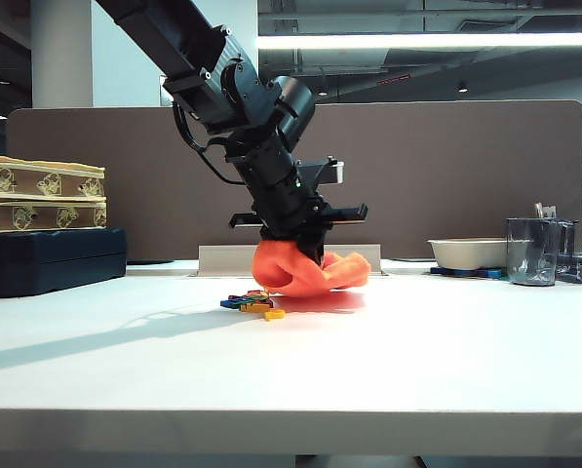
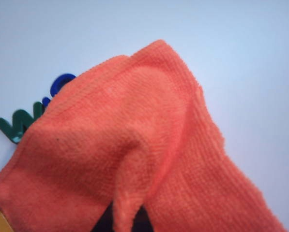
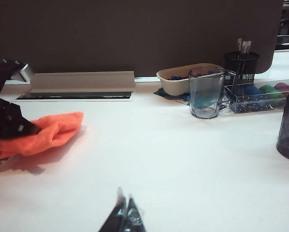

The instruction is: Use an orange cloth to wipe the letter magnets on the table away for a distance.

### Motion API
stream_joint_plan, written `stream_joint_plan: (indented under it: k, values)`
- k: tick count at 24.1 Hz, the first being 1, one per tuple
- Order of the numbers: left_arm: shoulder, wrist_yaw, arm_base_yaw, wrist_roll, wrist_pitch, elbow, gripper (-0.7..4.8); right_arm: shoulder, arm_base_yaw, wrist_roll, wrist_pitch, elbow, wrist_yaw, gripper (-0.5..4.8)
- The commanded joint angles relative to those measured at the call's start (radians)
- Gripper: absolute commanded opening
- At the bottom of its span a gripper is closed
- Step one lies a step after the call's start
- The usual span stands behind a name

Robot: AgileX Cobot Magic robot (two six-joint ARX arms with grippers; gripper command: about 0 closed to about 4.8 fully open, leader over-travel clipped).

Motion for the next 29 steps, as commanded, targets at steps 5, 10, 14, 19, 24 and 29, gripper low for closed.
stream_joint_plan:
  k: [5, 10, 14, 19, 24, 29]
  values:
    - [0.015, 0.004, 0.007, -0.003, -0.051, -0.007, -0.06, -0.003, 0.000, 0.004, 0.013, 0.005, 0.000, -0.01]
    - [0.014, 0.000, 0.022, -0.003, -0.053, -0.039, -0.06, -0.003, 0.000, 0.004, 0.013, 0.005, 0.000, -0.01]
    - [0.014, -0.009, 0.035, -0.002, -0.055, -0.056, -0.06, -0.003, 0.000, 0.004, 0.013, 0.005, 0.000, -0.01]
    - [0.014, -0.023, 0.060, -0.002, -0.047, -0.056, -0.06, -0.003, 0.000, 0.004, 0.012, 0.005, 0.000, -0.01]
    - [0.014, -0.026, 0.087, 0.001, -0.053, -0.056, -0.06, -0.003, 0.000, 0.004, 0.012, 0.005, 0.000, -0.01]
    - [0.014, -0.034, 0.125, 0.001, -0.056, -0.056, -0.06, -0.003, 0.000, 0.004, 0.003, 0.005, 0.004, -0.01]
